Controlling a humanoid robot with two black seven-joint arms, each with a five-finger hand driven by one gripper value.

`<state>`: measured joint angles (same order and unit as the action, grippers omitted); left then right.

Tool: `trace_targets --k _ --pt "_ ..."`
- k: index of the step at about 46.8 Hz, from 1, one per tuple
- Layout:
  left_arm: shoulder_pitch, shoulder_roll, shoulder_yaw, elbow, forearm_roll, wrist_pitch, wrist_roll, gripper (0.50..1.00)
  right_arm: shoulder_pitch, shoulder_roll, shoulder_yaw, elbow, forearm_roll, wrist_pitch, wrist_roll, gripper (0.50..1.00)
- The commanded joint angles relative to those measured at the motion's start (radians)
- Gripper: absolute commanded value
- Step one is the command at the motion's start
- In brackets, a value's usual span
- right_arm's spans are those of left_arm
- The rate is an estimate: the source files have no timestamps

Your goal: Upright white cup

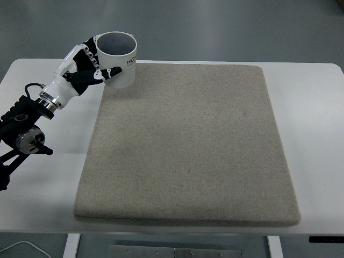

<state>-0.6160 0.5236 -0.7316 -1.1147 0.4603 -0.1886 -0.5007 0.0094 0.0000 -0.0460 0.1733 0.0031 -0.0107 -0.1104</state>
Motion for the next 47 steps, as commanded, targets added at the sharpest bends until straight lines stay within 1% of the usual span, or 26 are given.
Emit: trace_targets --k 1,4,9,17,20,24,29,40,47 --pt "-0.002 -0.002 0.000 0.010 -0.002 0.000 -0.001 0.516 0.000 0.000 0.000 0.000 0.000 0.000 0.000 0.930" --pt "-0.002 -0.013 0.000 0.019 -0.002 0.001 -0.002 0.516 0.000 0.000 0.000 0.000 0.000 0.000 0.000 0.930" --pt "-0.002 -0.053 0.000 0.059 0.000 0.000 -0.005 0.516 0.000 0.000 0.000 0.000 0.000 0.000 0.000 0.930" --pt "-0.002 -0.086 0.003 0.108 0.012 -0.003 -0.028 0.516 0.000 0.000 0.000 0.000 0.000 0.000 0.000 0.930" --pt "-0.002 -0.096 0.011 0.139 0.014 -0.003 -0.048 0.516 0.000 0.000 0.000 0.000 0.000 0.000 0.000 0.930" --pt "-0.004 -0.131 0.017 0.188 0.017 -0.005 -0.082 0.516 0.000 0.000 0.000 0.000 0.000 0.000 0.000 0.930" --pt "-0.004 -0.166 0.018 0.236 0.034 -0.006 -0.110 0.516 0.000 0.000 0.000 0.000 0.000 0.000 0.000 0.930" --pt "-0.002 -0.228 0.043 0.289 0.063 -0.012 -0.110 0.516 0.000 0.000 0.000 0.000 0.000 0.000 0.000 0.930" --pt "-0.004 -0.274 0.083 0.314 0.077 -0.012 -0.110 0.516 0.000 0.000 0.000 0.000 0.000 0.000 0.000 0.930"
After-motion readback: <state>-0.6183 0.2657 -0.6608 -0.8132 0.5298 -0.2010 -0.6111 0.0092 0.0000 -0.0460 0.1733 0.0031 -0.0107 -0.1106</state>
